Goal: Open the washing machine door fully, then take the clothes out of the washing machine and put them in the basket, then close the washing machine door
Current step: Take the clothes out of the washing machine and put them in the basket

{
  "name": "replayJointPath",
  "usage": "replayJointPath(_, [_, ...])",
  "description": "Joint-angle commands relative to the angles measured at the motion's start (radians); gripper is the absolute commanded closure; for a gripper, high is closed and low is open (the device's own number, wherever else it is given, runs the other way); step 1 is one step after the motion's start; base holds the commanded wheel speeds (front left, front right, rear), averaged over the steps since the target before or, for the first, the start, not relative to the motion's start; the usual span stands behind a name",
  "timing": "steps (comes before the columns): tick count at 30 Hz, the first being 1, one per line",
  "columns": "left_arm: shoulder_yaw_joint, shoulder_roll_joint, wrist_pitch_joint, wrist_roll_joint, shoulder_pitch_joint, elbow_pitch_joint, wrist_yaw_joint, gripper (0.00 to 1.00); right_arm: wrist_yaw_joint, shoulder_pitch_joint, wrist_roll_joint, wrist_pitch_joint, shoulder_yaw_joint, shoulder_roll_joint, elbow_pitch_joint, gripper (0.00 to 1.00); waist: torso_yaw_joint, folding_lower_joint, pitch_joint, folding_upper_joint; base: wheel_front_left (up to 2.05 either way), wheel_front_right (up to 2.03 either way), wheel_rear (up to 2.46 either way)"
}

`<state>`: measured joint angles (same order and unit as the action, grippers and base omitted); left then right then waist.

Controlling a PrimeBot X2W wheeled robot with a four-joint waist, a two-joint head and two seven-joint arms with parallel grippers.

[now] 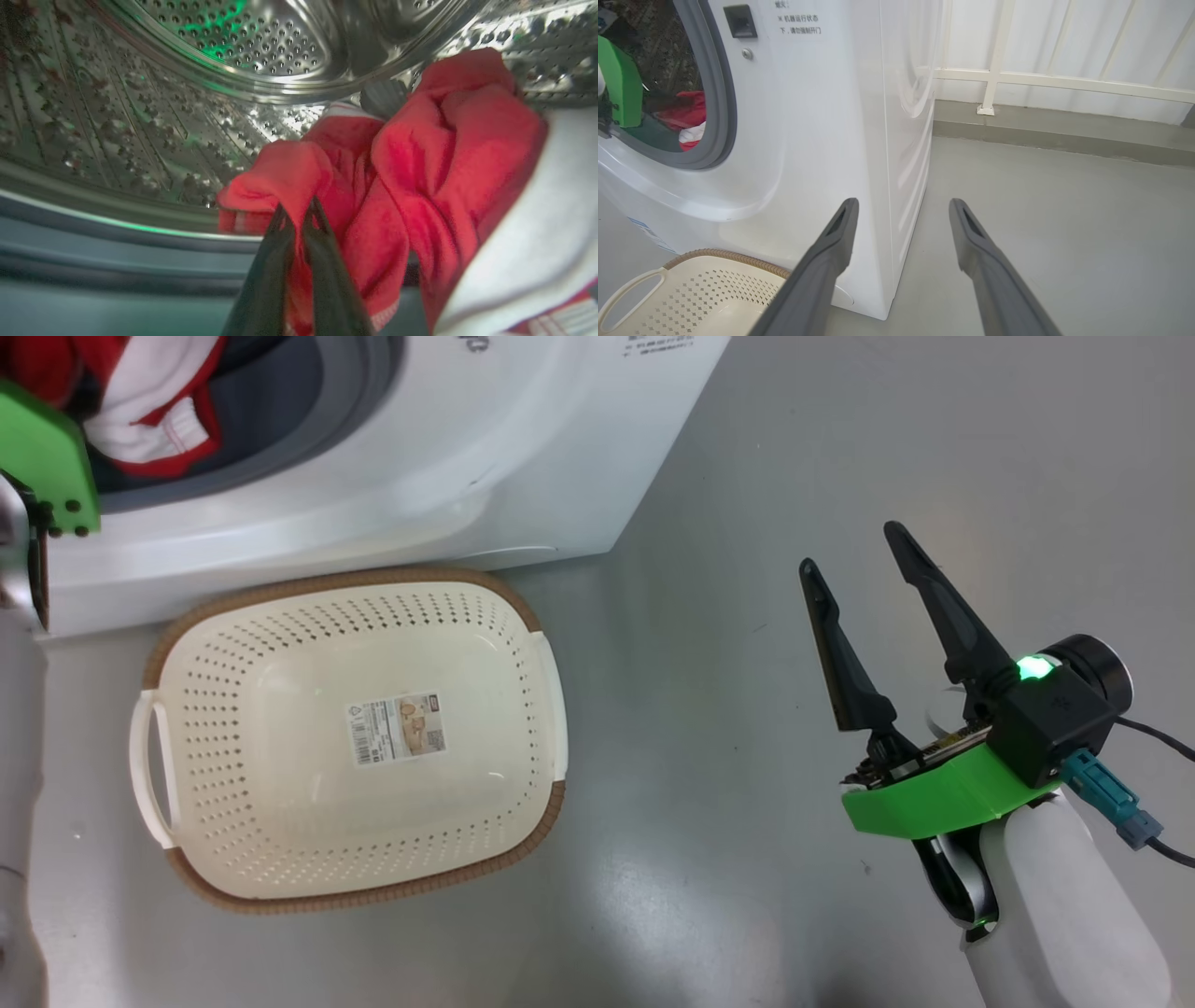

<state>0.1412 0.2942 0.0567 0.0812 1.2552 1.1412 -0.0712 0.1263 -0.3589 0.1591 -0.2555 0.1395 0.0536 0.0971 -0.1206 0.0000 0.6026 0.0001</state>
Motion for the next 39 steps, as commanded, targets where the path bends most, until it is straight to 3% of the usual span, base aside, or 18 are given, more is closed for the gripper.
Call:
replayJointPath(1, [-0.019, 0.049, 0.039, 0.01, -0.009, -0.035, -0.01, 1.0, 0.004, -0.002, 0.006, -0.006, 0.016, -0.003, -0.019, 0.0, 0.007, 0.0, -0.009, -0.0001, 0.0, 0.0, 0.0])
replayJointPath(10, [-0.02, 0.022, 0.197, 0.039, -0.091, -0.129, 0.007, 1.0, 0.004, 0.014, -0.002, -0.006, 0.006, -0.003, -0.015, 0.0, 0.031, 0.0, -0.052, -0.0001, 0.0, 0.0, 0.0])
replayJointPath(19, [-0.055, 0.014, 0.205, 0.047, -0.305, -0.522, -0.028, 1.0, 0.004, 0.033, -0.014, -0.006, -0.002, -0.003, -0.016, 0.0, 0.053, 0.0, -0.096, -0.0001, 0.0, 0.0, 0.0])
replayJointPath(24, [-0.072, 0.008, 0.205, 0.046, -0.406, -0.662, -0.039, 1.0, 0.004, 0.038, -0.016, -0.006, 0.002, -0.003, -0.012, 0.0, 0.063, 0.0, -0.119, -0.0001, 0.0, 0.0, 0.0])
replayJointPath(39, [-0.085, -0.007, 0.205, 0.041, -0.584, -0.87, -0.062, 1.0, 0.004, 0.059, -0.016, -0.006, 0.009, -0.003, 0.005, 0.0, 0.083, 0.0, -0.194, -0.0001, 0.0, 0.0, 0.0])
